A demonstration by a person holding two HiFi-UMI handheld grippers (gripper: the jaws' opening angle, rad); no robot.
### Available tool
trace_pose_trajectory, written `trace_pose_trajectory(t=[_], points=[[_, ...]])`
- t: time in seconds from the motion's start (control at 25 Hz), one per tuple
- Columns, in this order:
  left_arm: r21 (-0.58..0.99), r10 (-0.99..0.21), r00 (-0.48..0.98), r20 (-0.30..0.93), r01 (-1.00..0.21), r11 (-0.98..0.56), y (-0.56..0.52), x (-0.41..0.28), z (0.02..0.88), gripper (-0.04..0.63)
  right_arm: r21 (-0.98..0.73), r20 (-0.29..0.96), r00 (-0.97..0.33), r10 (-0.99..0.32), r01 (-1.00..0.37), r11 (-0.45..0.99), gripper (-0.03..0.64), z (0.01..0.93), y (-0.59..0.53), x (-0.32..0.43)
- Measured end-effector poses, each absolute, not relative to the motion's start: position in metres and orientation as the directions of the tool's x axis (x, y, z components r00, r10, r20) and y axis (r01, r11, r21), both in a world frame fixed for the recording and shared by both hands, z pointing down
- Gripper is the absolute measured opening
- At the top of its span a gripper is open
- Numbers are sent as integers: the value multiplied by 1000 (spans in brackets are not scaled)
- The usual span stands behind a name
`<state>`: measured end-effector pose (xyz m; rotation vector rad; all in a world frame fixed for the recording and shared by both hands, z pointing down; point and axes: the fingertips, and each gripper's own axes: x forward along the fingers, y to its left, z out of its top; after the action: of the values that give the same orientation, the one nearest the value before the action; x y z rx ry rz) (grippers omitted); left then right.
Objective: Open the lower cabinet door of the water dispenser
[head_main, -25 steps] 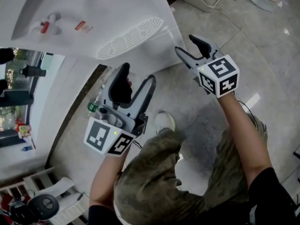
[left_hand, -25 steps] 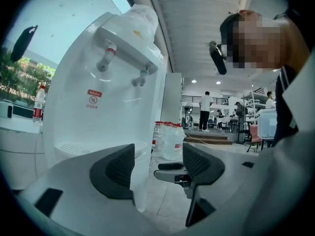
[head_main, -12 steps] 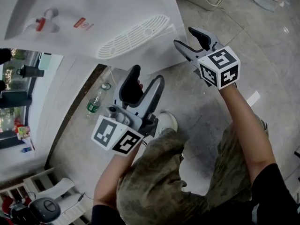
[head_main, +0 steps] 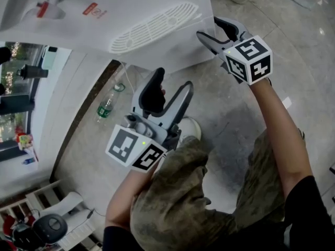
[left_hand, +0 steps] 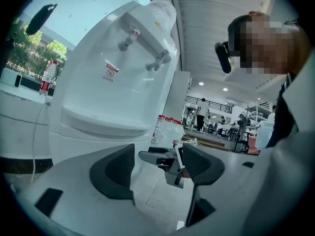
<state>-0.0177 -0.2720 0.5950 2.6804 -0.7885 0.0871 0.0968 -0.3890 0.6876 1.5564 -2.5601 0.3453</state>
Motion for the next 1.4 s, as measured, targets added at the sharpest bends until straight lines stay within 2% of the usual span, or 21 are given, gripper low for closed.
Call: trace_pose_trajectory(t=[0.76,0.84,1.04,1.4], points=[[382,-593,772,229,-631,-675,-256,-52,603,282,-182,221,-447,-867,-892,414,238,688,-346,96],[385,-597,772,218,-630,-675,-256,-50,595,282,-179,227,-465,-856,-884,432,238,689,-337,93],[402,-693,708,134,-678,-615,-283,-57,549,282,-185,200,-516,-833,-855,485,235,686,-317,85],[370,-608,752,254,-656,-657,-251,-11,558,282,-182,188,-525,-830,-849,495,198,687,-279,70]])
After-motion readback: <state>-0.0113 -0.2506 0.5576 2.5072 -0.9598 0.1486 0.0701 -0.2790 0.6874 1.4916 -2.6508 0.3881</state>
